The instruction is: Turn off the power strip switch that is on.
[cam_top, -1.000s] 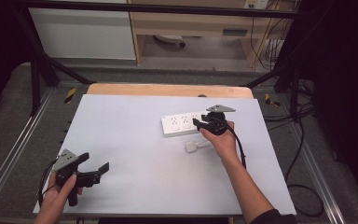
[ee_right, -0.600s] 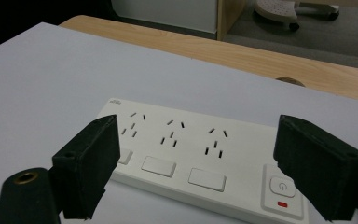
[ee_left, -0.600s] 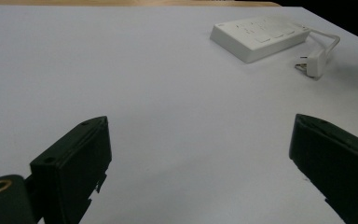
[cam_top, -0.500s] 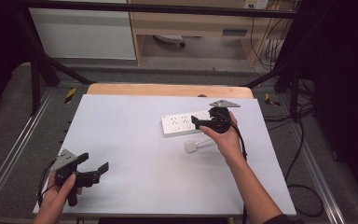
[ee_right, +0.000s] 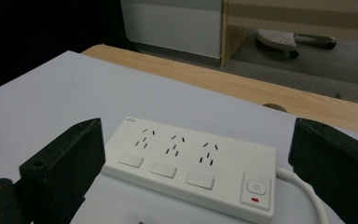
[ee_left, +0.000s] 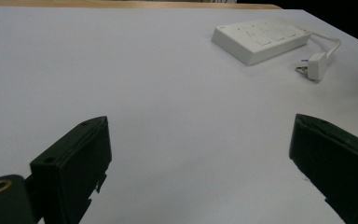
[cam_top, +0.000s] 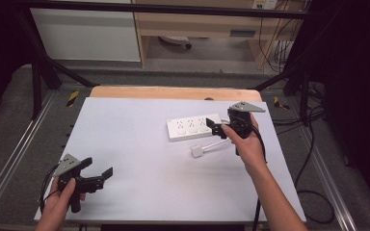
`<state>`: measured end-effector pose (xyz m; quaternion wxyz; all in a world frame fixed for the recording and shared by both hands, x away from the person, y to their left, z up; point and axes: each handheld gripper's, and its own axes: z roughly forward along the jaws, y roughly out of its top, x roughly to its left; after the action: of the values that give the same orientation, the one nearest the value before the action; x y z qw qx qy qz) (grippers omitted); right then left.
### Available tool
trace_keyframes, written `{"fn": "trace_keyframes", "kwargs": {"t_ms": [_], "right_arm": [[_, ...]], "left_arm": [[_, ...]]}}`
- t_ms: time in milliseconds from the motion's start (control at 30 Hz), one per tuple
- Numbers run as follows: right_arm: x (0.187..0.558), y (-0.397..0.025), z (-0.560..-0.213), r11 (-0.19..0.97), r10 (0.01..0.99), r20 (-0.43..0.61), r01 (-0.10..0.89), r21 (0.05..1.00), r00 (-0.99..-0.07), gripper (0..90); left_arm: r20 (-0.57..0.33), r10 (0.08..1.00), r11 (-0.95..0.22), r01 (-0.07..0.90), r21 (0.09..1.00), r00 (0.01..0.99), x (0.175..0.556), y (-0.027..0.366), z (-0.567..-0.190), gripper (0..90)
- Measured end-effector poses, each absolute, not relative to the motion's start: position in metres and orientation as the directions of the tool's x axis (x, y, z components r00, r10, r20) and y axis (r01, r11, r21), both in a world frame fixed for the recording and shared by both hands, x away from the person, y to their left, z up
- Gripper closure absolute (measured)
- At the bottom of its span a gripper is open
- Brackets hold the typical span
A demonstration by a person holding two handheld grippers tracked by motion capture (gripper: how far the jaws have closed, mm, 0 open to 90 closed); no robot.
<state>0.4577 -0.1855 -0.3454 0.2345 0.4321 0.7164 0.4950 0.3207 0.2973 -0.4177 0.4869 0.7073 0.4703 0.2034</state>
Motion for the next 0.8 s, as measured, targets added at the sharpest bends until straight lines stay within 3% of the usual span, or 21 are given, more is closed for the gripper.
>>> {"fn": "trace_keyframes", "kwargs": {"t_ms": [800], "right_arm": [[0.43, -0.216, -0.32, 0.09, 0.862, 0.076, 0.3, 0.95, -0.501, 1.5]], "left_arm": [[-0.163, 0.874, -0.084, 0.472, 0.878, 0.459, 0.321, 0.299, -0.419, 5.6]]}}
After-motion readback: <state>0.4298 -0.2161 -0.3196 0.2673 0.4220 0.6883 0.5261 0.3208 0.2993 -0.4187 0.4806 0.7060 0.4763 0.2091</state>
